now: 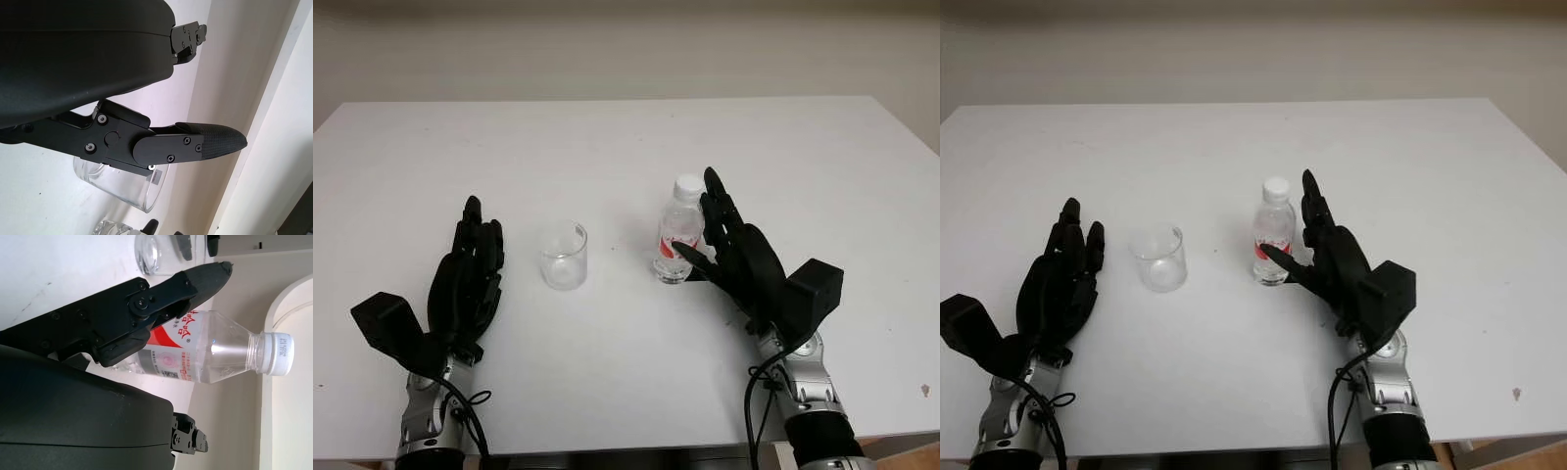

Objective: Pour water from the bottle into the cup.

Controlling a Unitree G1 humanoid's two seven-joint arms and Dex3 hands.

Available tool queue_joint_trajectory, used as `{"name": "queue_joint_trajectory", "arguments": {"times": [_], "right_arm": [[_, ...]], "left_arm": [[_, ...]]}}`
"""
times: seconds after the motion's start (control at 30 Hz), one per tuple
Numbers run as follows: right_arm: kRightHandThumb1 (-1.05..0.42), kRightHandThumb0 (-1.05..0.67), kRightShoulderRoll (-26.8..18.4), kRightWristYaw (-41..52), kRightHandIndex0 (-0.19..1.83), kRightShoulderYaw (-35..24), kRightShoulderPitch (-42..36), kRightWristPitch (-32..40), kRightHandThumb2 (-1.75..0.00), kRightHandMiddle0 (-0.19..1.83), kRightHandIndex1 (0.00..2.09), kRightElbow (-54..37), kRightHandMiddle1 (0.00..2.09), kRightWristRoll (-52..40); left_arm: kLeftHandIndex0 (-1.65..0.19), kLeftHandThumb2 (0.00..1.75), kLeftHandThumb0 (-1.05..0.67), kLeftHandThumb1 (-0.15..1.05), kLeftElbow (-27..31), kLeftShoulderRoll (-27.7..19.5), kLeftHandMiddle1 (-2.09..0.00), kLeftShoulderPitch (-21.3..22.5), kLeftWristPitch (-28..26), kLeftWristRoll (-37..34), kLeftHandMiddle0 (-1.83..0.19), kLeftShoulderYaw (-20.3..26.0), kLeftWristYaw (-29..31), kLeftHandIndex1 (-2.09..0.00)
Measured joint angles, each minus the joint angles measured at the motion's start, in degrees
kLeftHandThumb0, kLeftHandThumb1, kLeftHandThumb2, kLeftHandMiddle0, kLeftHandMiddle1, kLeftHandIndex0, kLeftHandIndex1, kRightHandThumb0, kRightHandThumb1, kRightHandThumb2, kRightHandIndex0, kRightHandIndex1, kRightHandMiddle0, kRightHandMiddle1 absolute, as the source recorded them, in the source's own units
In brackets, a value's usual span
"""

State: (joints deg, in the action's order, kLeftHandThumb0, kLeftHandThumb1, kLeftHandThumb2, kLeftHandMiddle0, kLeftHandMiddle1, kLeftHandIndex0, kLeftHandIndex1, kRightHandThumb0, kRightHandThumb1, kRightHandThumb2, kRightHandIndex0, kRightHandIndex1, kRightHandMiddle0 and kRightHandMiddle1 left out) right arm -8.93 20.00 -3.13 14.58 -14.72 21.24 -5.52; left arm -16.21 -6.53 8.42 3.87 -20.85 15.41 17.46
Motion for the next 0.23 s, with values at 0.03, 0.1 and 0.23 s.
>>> {"name": "queue_joint_trajectory", "arguments": {"times": [0.03, 0.1, 0.23], "right_arm": [[-0.92, -1.02, -0.2, -0.3, -0.19, 0.0, -0.3, 0.0, -0.06, -0.19, 0.0, -0.4, 0.0, 0.4], [-0.93, -1.04, -0.3, -1.0, -0.19, 0.3, -0.9, 0.0, -0.06, -0.19, 0.0, -1.1, 0.0, 1.5], [-0.92, -1.03, 0.2, -2.1, -0.19, 1.1, -2.3, 0.2, -0.05, -0.19, 0.0, -2.9, 0.0, 1.8]], "left_arm": [[0.18, 0.43, -0.76, 1.05, 0.0, 0.0, -0.05, 0.0, 0.1, 0.0, 0.17, 0.0, 0.0, -0.05], [0.18, 0.43, -0.76, 1.05, -0.1, 0.0, -0.05, 0.0, 0.2, 0.0, 0.17, 0.0, 0.0, -0.05], [0.18, 0.43, -0.76, 1.05, -0.2, 0.0, -0.05, 0.0, 0.5, 0.0, 0.17, 0.0, 0.2, -0.05]]}}
